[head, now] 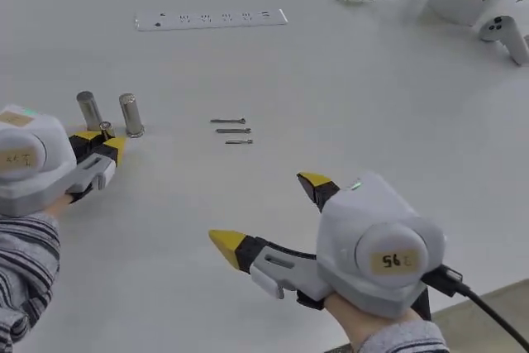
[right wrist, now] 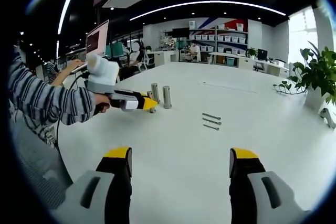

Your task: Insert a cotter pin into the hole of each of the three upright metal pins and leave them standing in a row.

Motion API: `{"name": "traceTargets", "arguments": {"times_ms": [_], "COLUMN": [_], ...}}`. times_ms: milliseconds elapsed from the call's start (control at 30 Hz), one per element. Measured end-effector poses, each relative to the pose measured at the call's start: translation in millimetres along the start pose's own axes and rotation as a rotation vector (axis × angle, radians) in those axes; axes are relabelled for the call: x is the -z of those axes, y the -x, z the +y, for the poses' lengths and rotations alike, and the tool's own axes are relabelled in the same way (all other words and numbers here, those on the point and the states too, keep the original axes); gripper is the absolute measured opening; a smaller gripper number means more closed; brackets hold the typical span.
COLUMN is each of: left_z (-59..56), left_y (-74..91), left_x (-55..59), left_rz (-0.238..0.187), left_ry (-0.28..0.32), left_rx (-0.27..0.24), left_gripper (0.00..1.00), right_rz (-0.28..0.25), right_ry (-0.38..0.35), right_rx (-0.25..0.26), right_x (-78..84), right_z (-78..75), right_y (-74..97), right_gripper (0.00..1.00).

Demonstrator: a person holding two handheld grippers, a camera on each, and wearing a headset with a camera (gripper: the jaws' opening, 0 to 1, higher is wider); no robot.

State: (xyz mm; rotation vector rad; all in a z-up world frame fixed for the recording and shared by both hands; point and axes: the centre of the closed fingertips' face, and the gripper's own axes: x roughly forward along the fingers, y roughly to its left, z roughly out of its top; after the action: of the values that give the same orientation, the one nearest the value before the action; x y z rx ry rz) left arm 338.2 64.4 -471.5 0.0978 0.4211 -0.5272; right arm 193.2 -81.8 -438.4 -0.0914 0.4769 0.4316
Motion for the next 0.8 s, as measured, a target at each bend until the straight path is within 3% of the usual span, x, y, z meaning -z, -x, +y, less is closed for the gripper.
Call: {"name": "traceTargets", "arguments": {"times_ms": [133, 500, 800], "left_z": [-4.8, -43.7, -65.7], "left_y": [3.3, 10.9, 16.1], "left_x": [0.8, 0.9, 7.3], "left_rz": [0.009, 0.014, 0.027], "left_ry": [-0.031, -0.042, -0.061], "left_rx": [0.008, 0.098, 0.141], "left_gripper": [0.05, 0.05, 0.05], "right_rz": [0.007, 0.008, 0.013], "right_ry": [0.007, -0.014, -0.022], "right_rx": [0.004, 0.004, 0.006], "right_x": [1.2, 2.1, 3.3], "right_z": [-0.9, -2.0, -2.9], "right_y": [-0.1, 0.3, 0.2], "right_gripper": [0.74, 0.73, 0.71]}}
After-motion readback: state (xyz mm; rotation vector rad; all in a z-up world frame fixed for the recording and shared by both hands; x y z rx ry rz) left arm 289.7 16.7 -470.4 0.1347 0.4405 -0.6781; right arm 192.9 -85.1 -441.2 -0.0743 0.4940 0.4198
